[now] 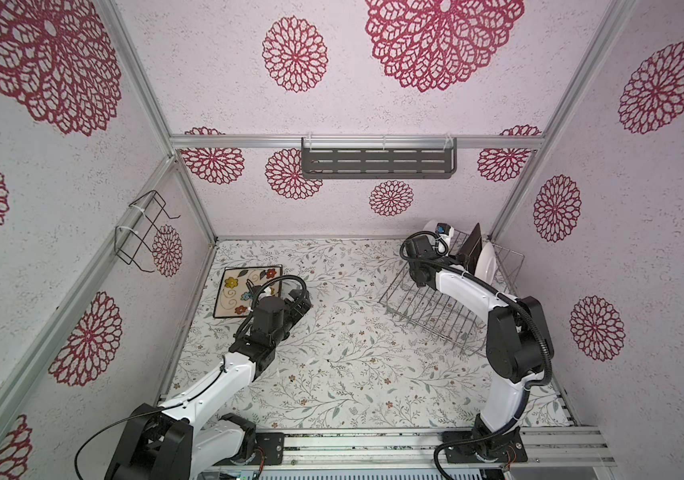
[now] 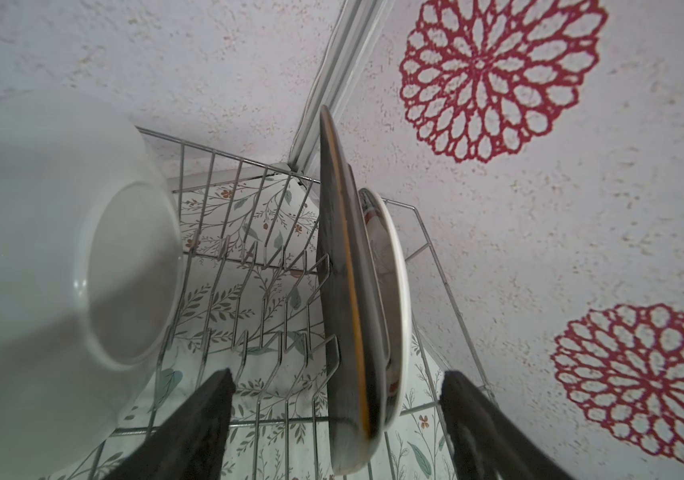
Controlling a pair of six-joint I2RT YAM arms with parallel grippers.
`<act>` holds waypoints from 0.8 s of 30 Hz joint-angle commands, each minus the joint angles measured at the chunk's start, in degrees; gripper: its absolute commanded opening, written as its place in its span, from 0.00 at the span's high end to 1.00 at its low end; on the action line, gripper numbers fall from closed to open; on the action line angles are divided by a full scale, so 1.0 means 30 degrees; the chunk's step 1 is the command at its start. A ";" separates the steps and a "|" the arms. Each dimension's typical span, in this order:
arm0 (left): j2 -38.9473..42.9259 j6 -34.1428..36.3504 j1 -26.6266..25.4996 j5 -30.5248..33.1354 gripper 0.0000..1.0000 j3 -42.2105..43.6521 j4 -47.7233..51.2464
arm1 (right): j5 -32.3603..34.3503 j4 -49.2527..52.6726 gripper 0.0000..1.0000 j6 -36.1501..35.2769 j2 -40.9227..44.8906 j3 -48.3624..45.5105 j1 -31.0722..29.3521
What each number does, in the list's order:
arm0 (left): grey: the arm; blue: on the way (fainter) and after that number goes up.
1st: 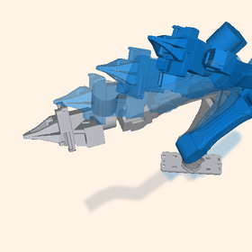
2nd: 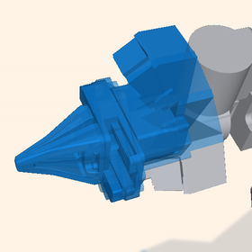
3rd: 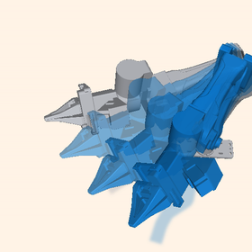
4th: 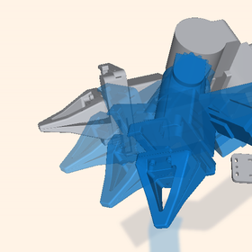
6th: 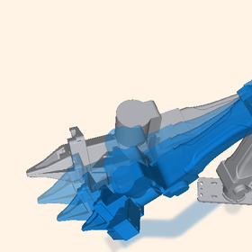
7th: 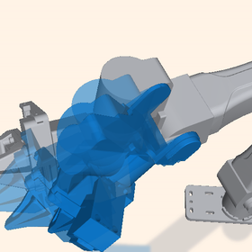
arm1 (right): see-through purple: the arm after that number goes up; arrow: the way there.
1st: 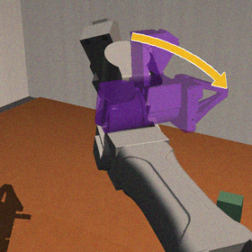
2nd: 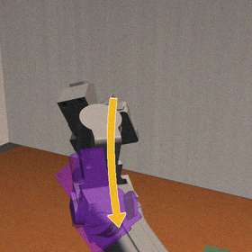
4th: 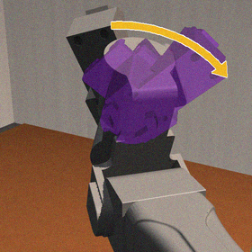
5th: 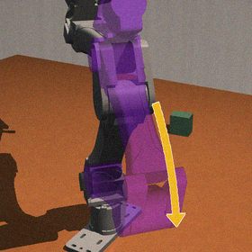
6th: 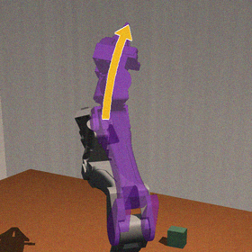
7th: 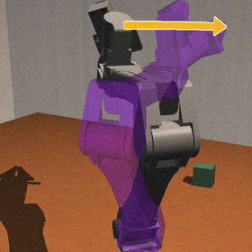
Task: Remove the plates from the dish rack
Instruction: 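Lower the right gripper onto the top edge of the dark square plate in the rack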
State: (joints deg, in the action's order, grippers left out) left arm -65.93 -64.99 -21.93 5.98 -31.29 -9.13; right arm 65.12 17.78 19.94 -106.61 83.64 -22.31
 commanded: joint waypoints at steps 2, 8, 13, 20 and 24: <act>-0.0497 0.0572 -0.0101 -0.0217 0.03 -0.0747 -0.0576 | -0.0215 -0.0734 0.22 -0.0174 0.0073 0.0341 0.0689; -0.1406 0.0750 -0.0083 -0.0405 0.03 -0.1070 -0.0806 | -0.0736 -0.1119 0.29 -0.0412 -0.0443 0.0334 0.1124; -0.2008 0.0443 -0.0101 -0.1028 0.03 -0.1084 -0.1679 | -0.1244 -0.1239 0.38 -0.0156 -0.0624 0.0107 0.1412; -0.2222 0.0298 -0.0101 -0.1175 0.03 -0.1312 -0.1833 | -0.2238 -0.1916 0.45 0.0048 -0.0422 -0.0639 0.1975; -0.2222 0.0299 -0.0093 -0.1132 0.03 -0.1404 -0.1650 | -0.2317 -0.2600 0.49 -0.0475 -0.0520 -0.0894 0.2053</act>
State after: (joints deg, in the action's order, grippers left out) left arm -72.14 -64.14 -21.93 2.98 -34.04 -12.84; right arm 58.41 12.60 19.38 -108.95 80.93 -16.49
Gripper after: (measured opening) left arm 0.974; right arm 0.518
